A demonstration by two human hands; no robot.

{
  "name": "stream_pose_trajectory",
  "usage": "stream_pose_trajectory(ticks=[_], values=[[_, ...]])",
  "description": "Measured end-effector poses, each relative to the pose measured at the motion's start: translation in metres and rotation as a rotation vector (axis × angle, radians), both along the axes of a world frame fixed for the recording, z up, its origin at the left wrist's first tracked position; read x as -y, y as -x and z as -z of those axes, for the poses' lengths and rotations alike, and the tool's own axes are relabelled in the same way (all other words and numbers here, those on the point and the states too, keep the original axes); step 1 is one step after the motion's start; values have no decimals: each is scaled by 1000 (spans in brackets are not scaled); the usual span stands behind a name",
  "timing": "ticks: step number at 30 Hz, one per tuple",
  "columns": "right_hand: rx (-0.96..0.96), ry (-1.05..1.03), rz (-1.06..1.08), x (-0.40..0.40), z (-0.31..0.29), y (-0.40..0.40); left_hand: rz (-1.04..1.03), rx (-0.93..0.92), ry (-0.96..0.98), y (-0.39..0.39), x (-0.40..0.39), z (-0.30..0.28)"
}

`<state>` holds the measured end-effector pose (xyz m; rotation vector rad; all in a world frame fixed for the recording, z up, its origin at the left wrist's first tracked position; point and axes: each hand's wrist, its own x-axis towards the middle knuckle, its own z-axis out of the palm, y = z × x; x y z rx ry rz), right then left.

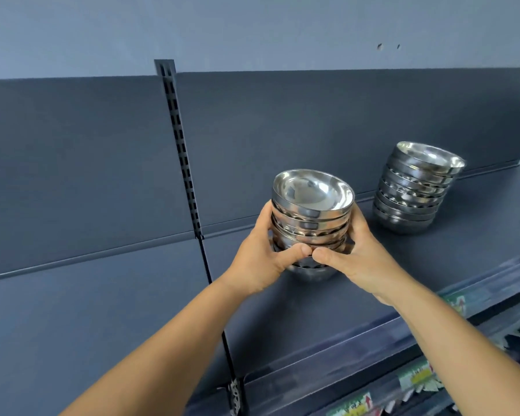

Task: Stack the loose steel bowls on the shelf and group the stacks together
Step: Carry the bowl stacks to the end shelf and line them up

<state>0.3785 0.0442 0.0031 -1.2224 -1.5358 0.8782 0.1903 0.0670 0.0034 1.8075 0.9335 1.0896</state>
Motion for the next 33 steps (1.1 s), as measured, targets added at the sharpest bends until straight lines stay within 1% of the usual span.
stream_pose_trajectory(ticks=[7, 14, 21, 27, 33], values=[[1, -55, -153, -5, -14, 34, -174, -2, -21, 37, 30, -17], [1, -81, -313, 5, -28, 109, -349, 18, -27, 104, 71, -30], [-23, -101, -502, 27, -31, 214, -516, 30, -30, 200, 121, -33], [-45, -98, -562, 62, -30, 321, -573, 37, -26, 300, 166, -34], [-74, -93, -591, 98, -25, 424, -585, 31, -41, 401, 208, -33]])
